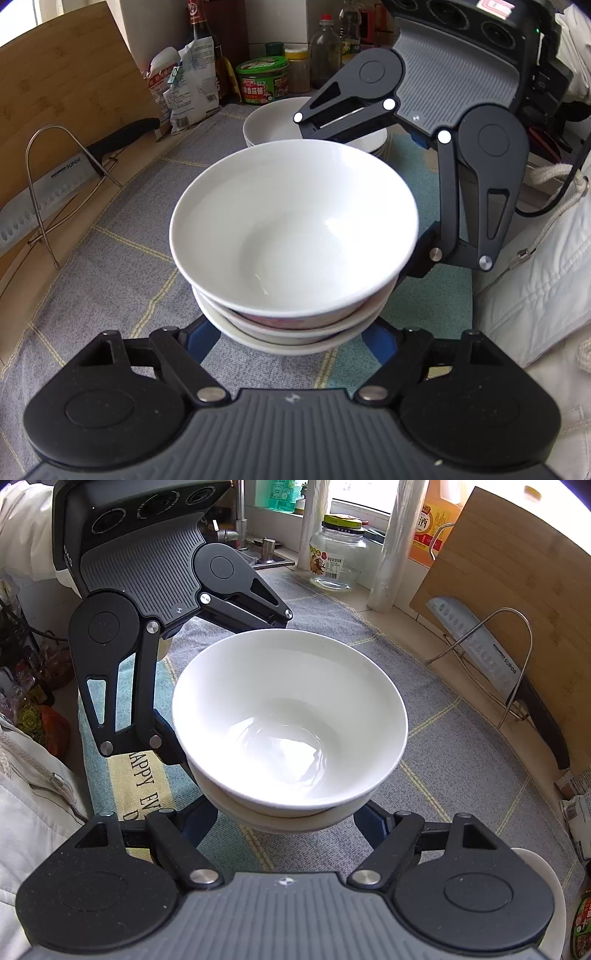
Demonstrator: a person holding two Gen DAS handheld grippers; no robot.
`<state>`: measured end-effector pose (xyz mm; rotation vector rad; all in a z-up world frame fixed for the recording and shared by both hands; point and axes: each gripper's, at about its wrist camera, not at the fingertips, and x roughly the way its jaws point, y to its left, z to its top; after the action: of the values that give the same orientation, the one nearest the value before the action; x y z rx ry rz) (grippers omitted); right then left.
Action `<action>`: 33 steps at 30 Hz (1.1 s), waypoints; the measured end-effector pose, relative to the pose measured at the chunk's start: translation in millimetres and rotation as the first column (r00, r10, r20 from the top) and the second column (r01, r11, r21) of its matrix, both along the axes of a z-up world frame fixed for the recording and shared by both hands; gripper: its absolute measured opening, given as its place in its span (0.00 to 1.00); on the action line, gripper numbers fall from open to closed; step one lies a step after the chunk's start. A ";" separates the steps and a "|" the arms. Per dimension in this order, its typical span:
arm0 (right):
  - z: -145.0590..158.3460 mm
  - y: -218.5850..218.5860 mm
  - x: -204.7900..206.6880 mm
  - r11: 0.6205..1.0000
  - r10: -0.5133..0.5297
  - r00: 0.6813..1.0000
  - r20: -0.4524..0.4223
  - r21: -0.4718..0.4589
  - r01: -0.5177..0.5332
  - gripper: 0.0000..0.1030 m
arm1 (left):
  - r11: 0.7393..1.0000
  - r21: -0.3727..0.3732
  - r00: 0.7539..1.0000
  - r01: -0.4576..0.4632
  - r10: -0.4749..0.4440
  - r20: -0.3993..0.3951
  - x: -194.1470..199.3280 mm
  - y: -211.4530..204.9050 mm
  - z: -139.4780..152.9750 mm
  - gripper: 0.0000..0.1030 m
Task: Organize plates and bowls
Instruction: 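Carry the bowl stack with both tools over the flower-print plate stack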
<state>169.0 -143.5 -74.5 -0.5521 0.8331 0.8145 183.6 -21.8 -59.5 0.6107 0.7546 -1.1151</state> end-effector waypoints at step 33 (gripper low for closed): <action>31.2 -136.8 -7.1 0.992 -0.117 0.988 0.098 -0.034 0.121 0.82 | 0.994 -0.016 0.991 0.105 -0.104 0.079 22.6 -139.5 21.6 0.80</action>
<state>162.0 -280.2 -43.2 -0.5668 0.7872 0.6583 206.1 -161.3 -37.9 0.6792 0.6498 -1.1867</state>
